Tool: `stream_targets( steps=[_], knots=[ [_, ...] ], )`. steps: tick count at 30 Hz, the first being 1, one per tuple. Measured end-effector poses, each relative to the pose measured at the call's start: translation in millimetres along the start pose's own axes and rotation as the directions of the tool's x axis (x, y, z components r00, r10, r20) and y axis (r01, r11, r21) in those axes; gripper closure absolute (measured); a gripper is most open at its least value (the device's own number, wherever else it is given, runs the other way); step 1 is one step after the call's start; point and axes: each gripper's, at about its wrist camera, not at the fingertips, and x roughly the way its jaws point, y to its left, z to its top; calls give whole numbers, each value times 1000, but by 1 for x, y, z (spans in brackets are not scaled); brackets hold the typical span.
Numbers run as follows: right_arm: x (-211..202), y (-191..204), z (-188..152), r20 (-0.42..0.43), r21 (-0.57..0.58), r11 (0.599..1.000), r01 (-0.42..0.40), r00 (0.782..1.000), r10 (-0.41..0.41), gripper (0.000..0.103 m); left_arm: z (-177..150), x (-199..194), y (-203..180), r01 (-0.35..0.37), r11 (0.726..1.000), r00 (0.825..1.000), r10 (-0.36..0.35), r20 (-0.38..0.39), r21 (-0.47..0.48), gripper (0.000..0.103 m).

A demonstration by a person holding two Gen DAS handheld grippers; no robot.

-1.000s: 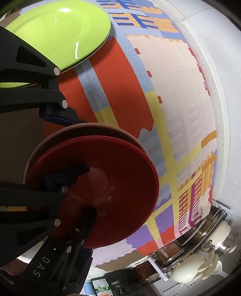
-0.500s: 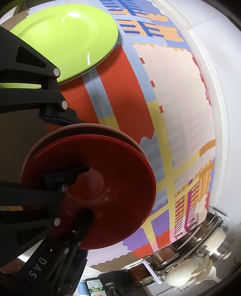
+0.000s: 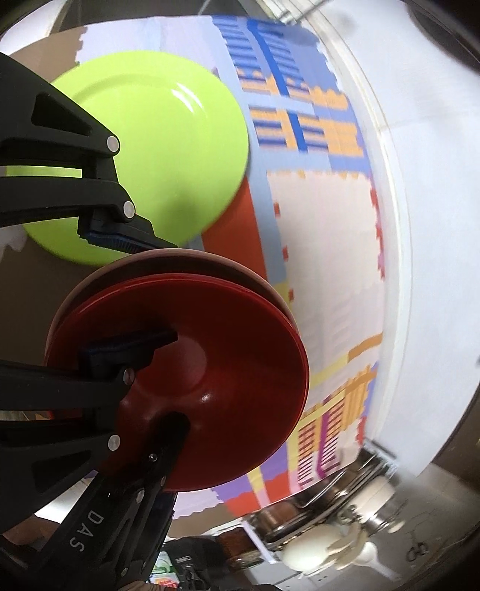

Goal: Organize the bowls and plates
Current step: 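Lift the nested bowls with the left gripper and carry them over the green plate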

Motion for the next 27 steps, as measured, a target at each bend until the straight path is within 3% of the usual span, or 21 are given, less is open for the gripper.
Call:
stream_targets(
  steps=[14,27],
  knots=[
    [14,86,-11,-32,-147,986,-82,996,78,77,-28,-40,83,-61,985,996,70,54,-159,66],
    [40,144,-22,-89,-226,966,-123,990,106,77,-49,-41,140,-102,964,994,111,23,-246,66]
  ],
)
